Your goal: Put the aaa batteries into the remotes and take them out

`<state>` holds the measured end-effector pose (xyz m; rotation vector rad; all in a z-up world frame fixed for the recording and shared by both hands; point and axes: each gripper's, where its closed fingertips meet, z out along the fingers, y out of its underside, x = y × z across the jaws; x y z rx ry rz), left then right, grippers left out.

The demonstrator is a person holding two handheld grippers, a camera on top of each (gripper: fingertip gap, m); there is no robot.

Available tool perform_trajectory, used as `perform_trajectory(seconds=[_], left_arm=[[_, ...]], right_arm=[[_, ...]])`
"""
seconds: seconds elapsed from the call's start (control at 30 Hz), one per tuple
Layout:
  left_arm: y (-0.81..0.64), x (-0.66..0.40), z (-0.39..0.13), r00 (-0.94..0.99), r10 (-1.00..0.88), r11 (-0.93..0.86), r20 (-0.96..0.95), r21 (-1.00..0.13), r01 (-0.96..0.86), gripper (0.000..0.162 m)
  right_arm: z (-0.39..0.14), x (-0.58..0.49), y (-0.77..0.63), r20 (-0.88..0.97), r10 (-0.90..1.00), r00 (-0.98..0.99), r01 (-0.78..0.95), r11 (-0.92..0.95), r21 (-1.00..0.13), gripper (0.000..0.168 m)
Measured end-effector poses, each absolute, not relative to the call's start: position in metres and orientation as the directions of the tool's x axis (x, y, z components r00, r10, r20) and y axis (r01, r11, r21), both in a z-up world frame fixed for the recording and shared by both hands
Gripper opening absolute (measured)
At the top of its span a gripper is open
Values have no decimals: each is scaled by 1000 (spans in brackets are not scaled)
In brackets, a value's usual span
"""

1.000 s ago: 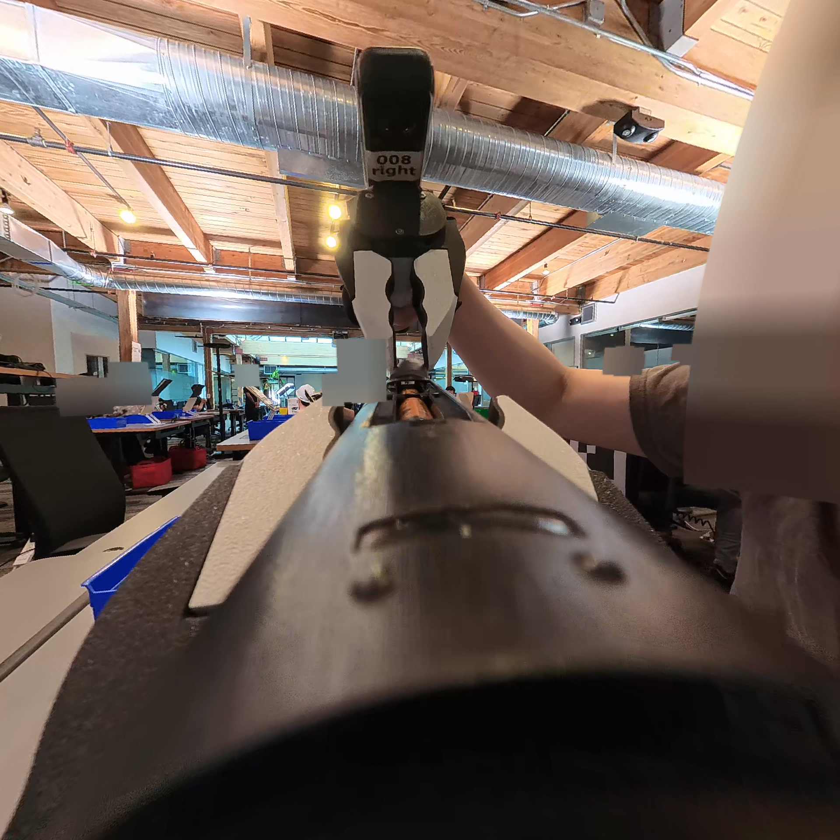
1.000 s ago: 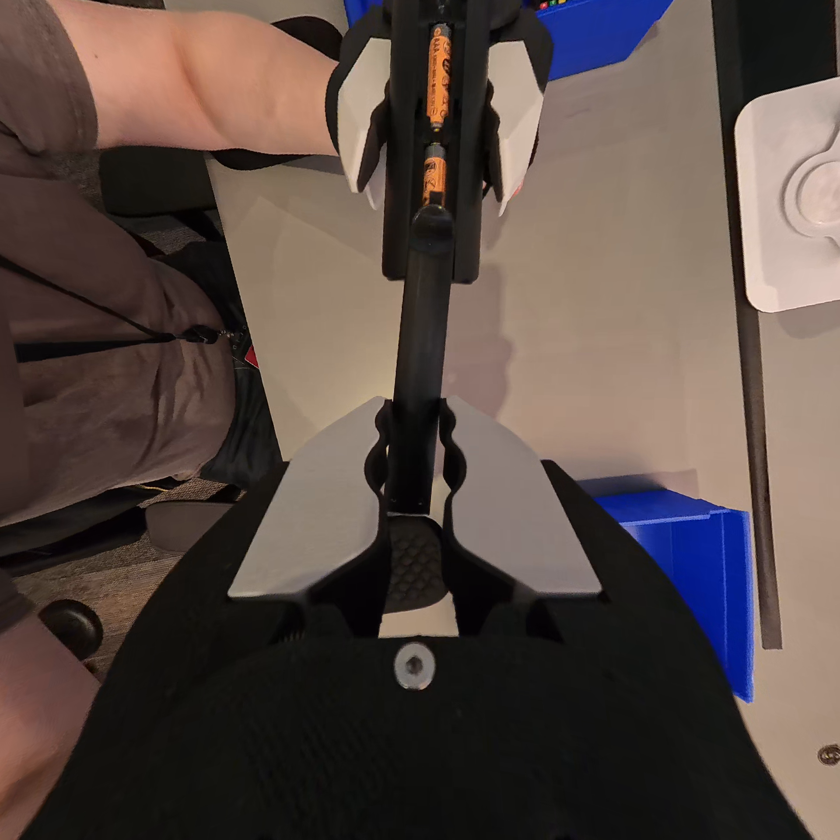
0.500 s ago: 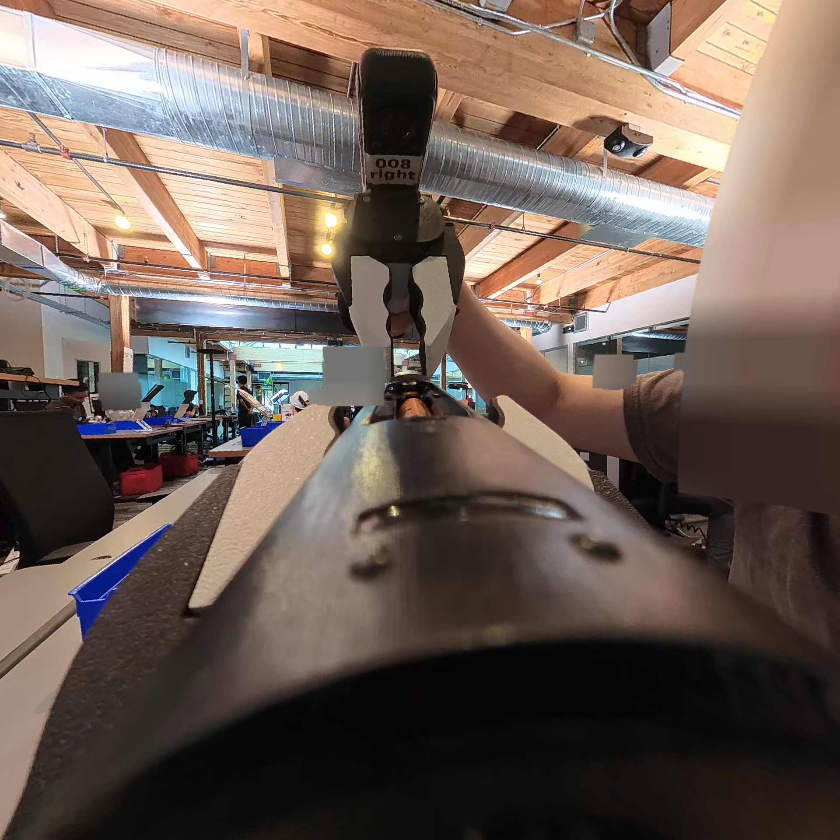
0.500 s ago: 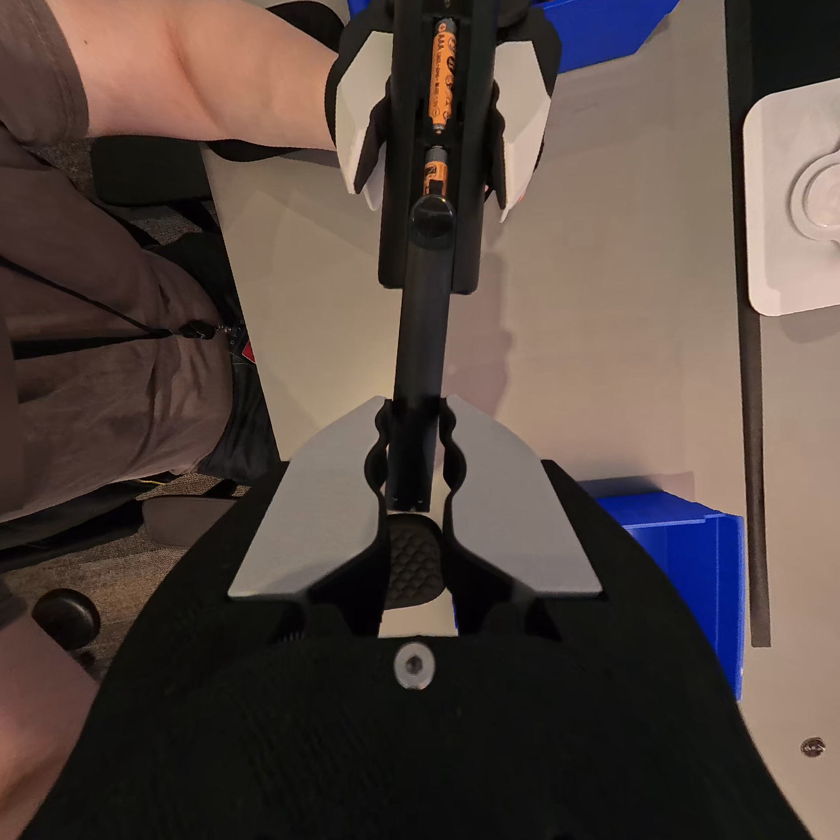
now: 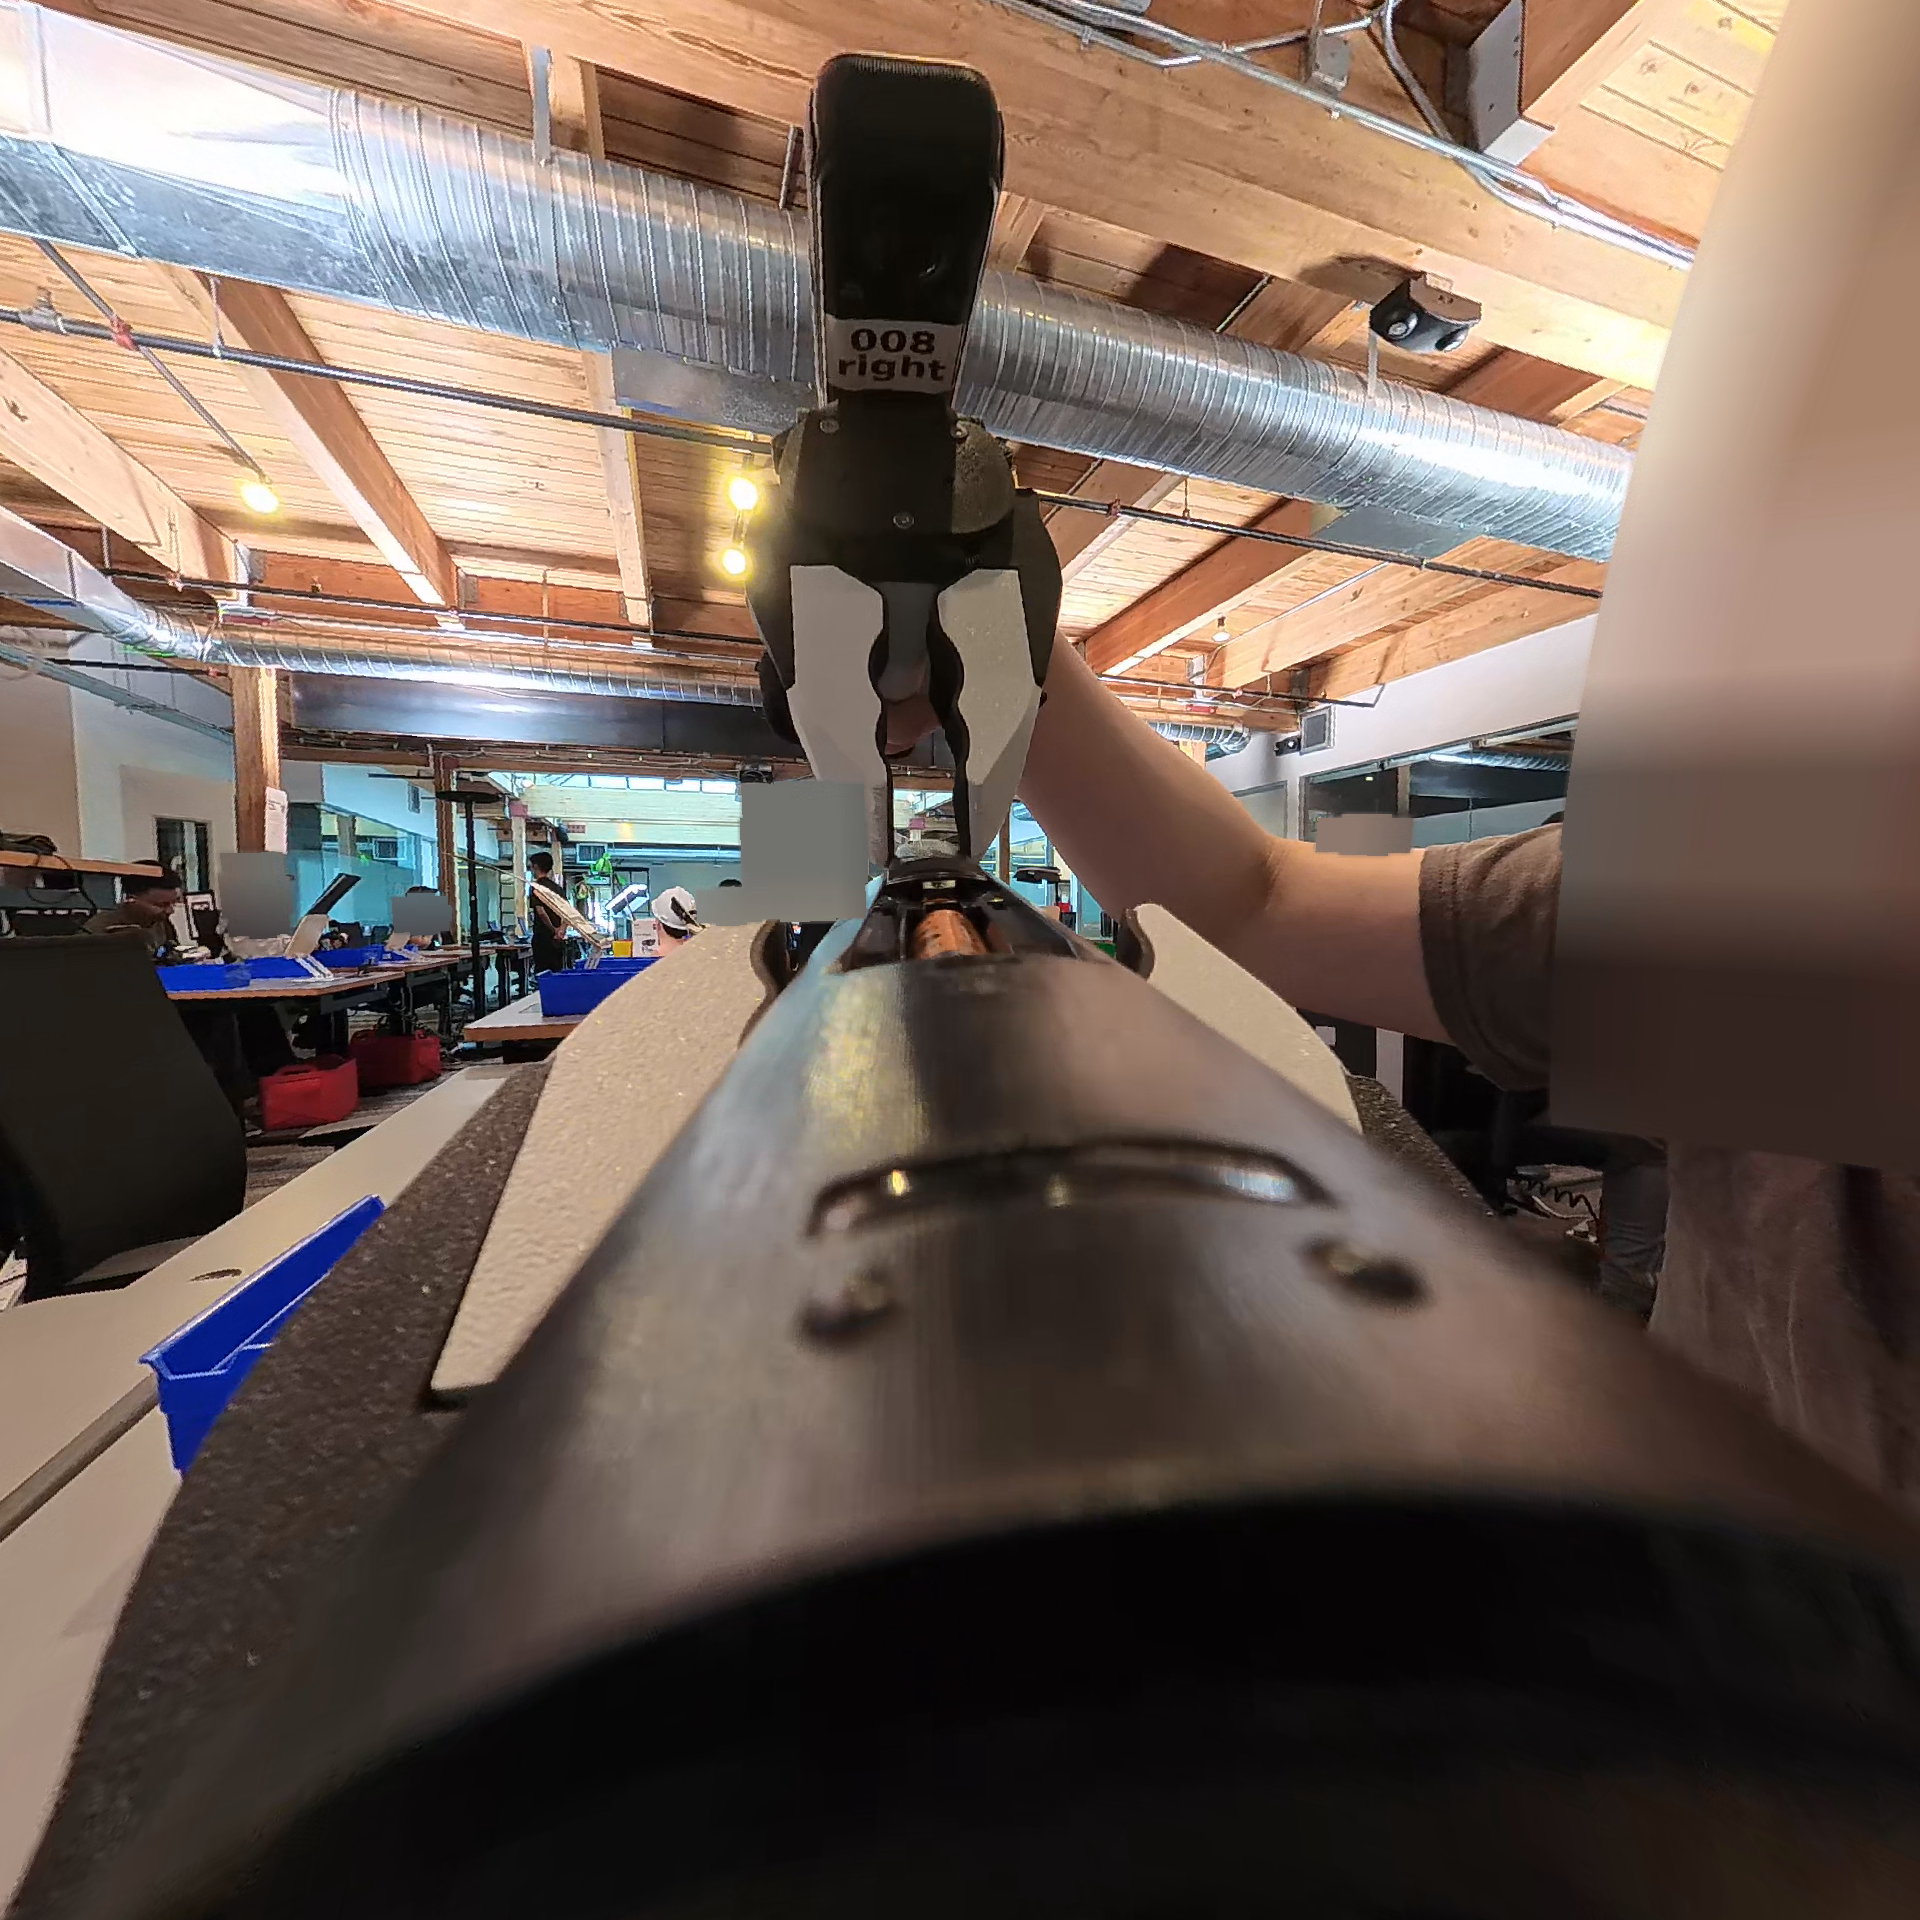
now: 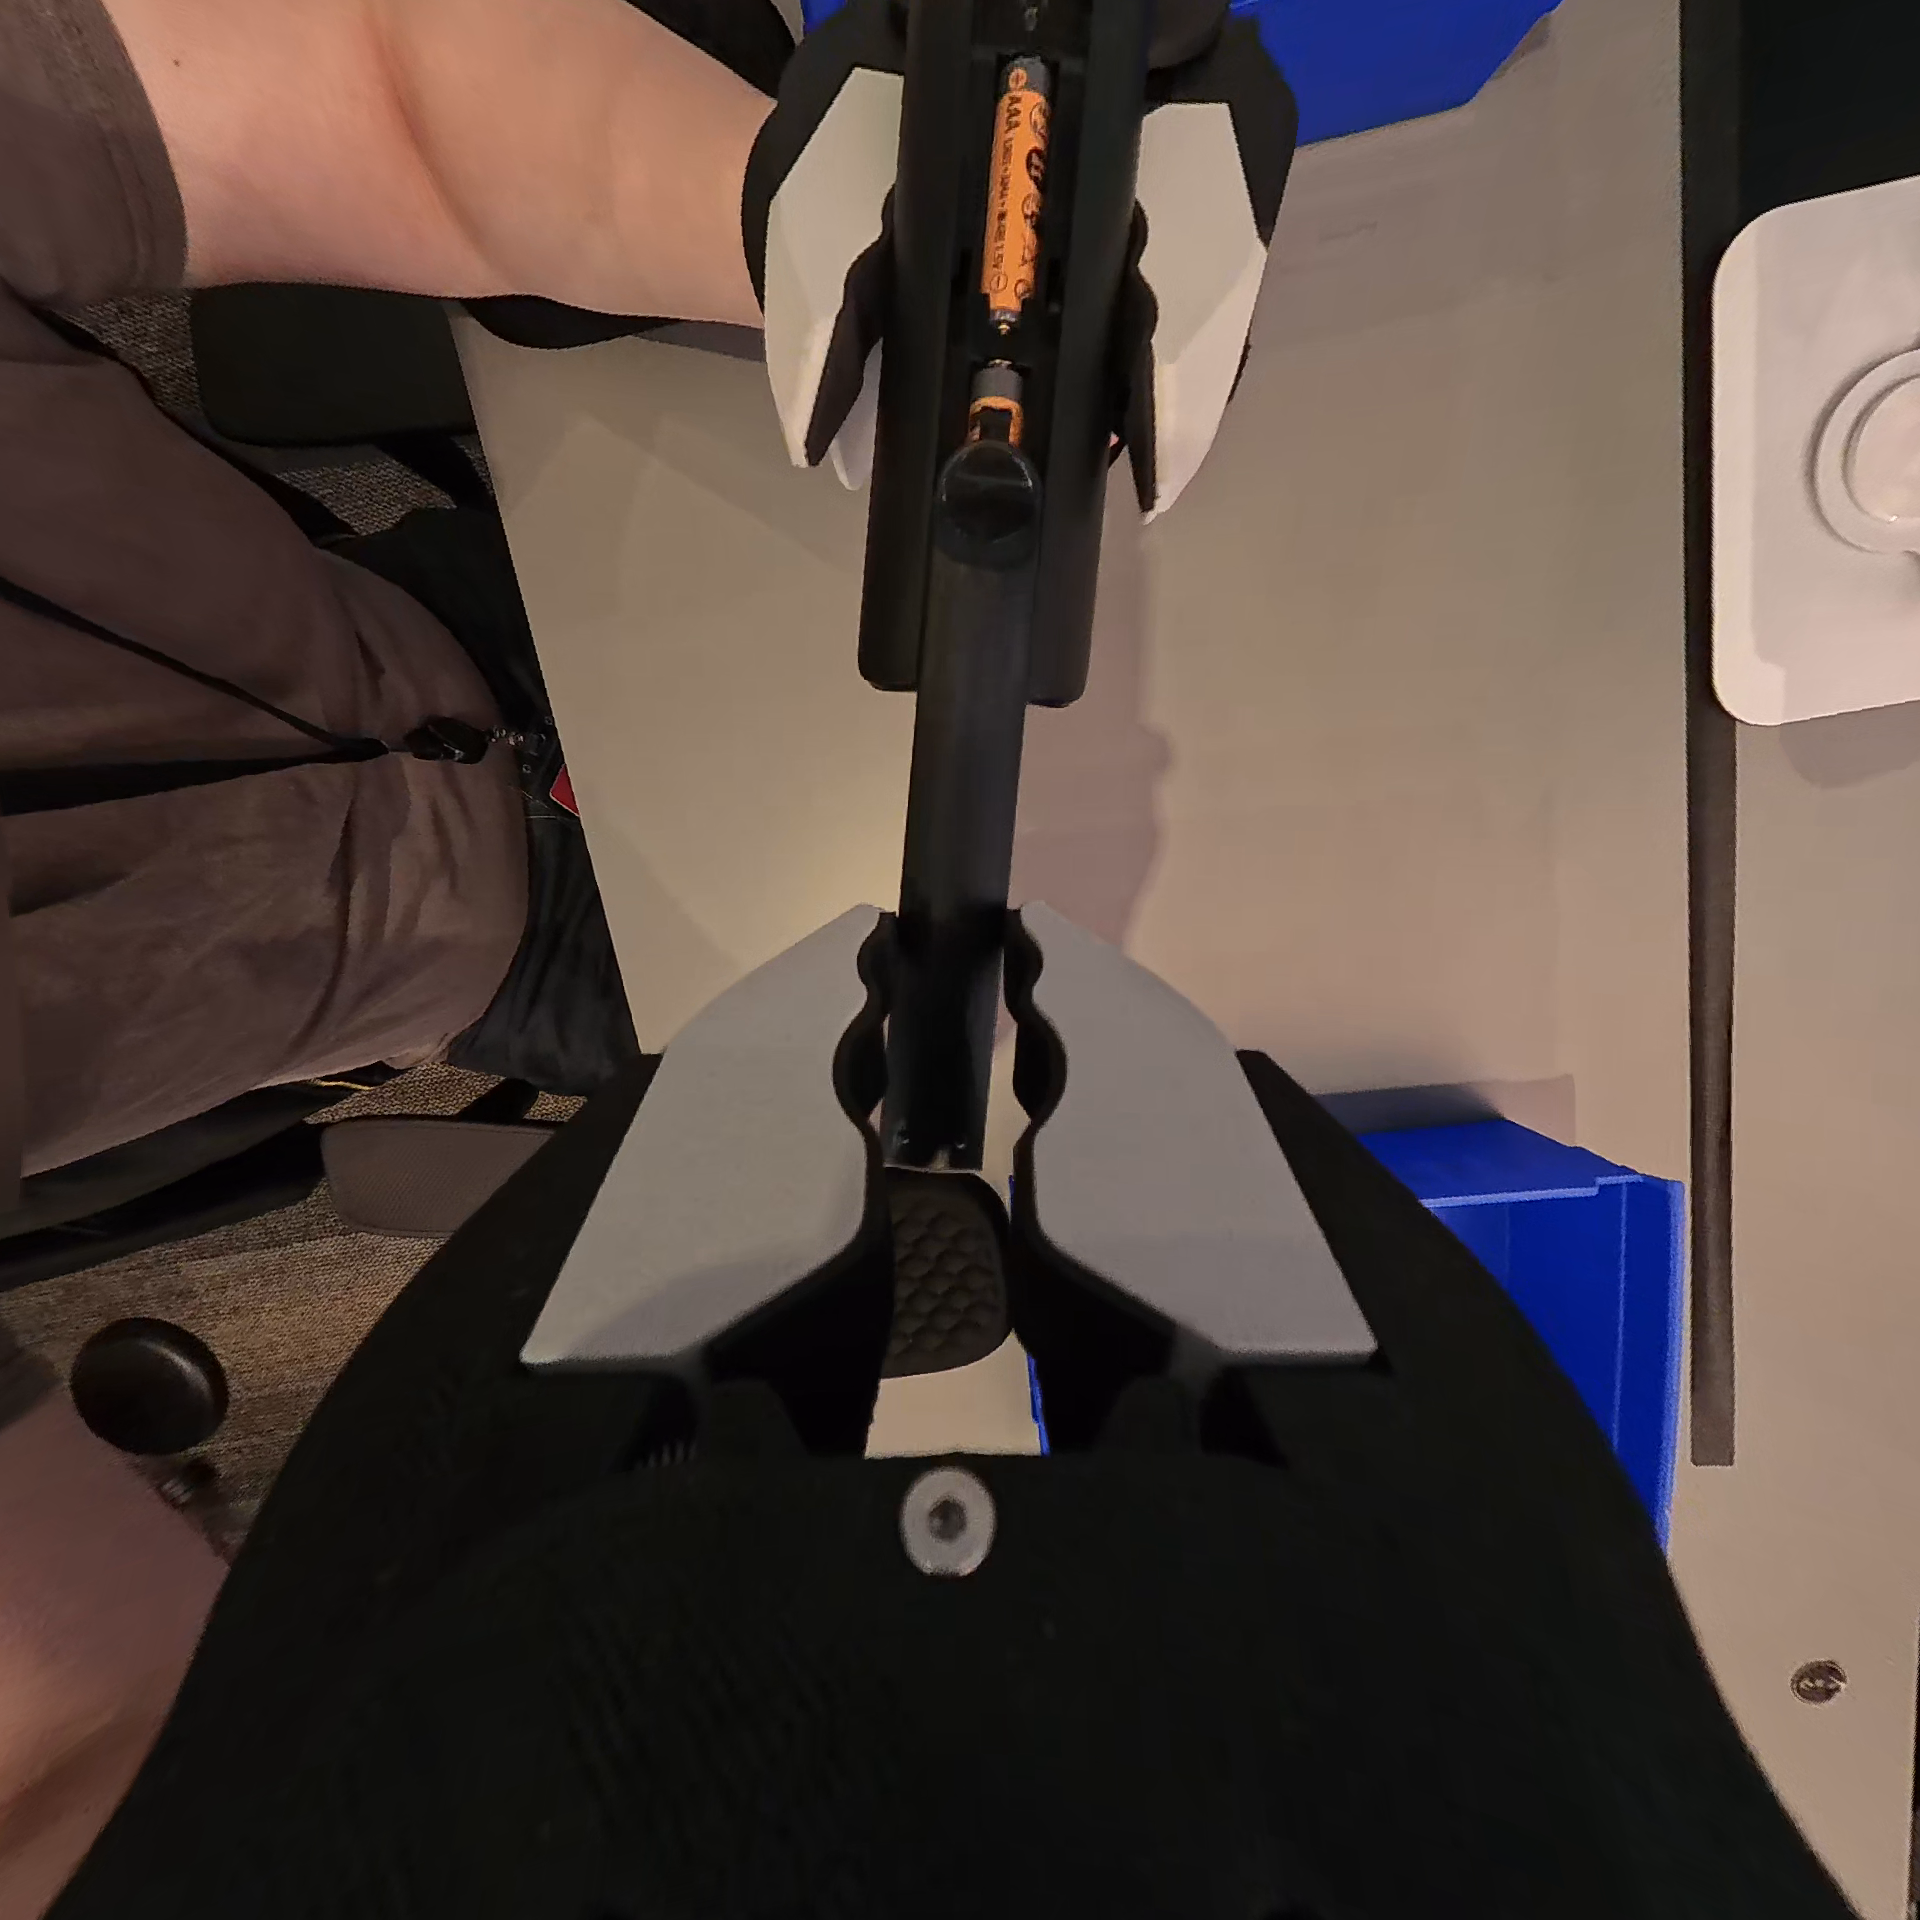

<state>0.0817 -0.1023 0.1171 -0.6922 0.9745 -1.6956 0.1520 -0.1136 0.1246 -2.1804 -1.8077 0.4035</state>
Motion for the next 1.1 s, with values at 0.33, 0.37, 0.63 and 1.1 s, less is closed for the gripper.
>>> perform_trajectory(seconds=[0.33, 0.37, 0.63, 1.1], left_arm=[[-104, 83, 116, -325, -946, -160, -5, -863, 478, 60], [-103, 83, 116, -324, -946, -161, -4, -863, 480, 61], [-103, 82, 116, -327, -945, -165, -1, -862, 479, 61], [-104, 82, 116, -331, -944, -162, -5, -865, 475, 60]], right_arm=[[123, 147, -113, -38, 985, 170, 914, -172, -367, 21], [122, 147, -113, -36, 985, 170, 916, -171, -363, 21], [120, 143, -112, -38, 986, 164, 920, -167, -354, 21], [121, 143, -113, -41, 986, 163, 926, -167, -340, 21]])
